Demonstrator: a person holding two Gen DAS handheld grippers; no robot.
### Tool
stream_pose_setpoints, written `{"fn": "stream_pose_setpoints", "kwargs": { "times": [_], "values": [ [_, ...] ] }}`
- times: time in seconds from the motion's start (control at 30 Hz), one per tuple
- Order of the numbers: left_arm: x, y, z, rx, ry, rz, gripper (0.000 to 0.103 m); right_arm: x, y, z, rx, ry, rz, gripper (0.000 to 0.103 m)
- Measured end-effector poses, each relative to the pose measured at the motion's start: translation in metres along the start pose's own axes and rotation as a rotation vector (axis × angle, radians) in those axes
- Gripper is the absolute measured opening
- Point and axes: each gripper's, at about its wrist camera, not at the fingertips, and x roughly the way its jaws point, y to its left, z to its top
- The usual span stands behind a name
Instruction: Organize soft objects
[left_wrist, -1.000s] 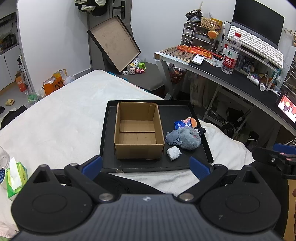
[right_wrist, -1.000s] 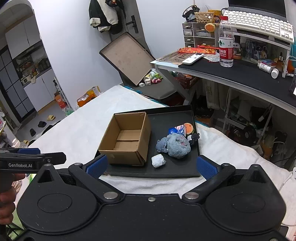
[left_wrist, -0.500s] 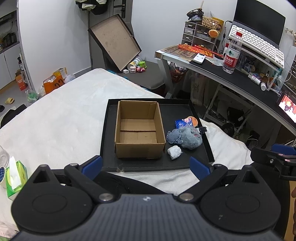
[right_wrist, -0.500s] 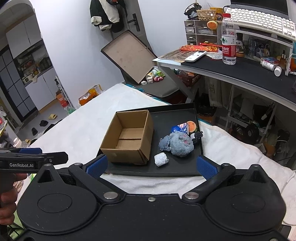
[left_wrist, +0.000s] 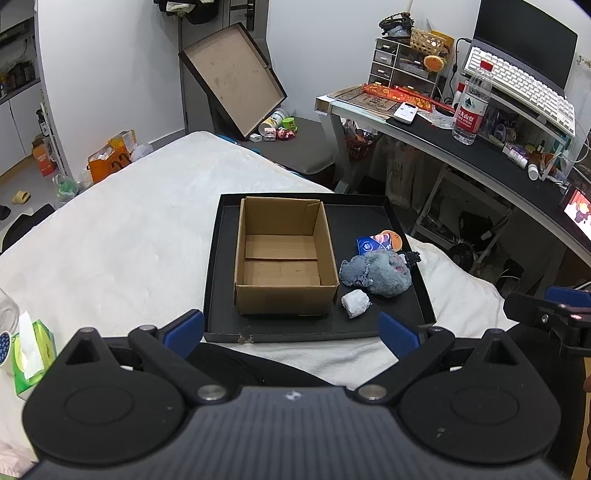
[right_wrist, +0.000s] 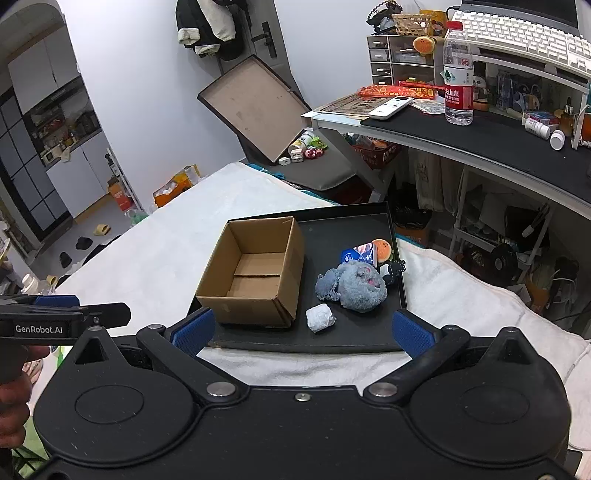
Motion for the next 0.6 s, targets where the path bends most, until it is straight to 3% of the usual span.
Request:
{"fn": "stream_pose_setpoints", "kwargs": {
  "times": [0.6],
  "values": [
    [0.036,0.015,0.017,-0.031,0.041,0.016,0.100,0.037,-0.016,0.012,0.040,0.049,-0.006,0.103]
  ]
}}
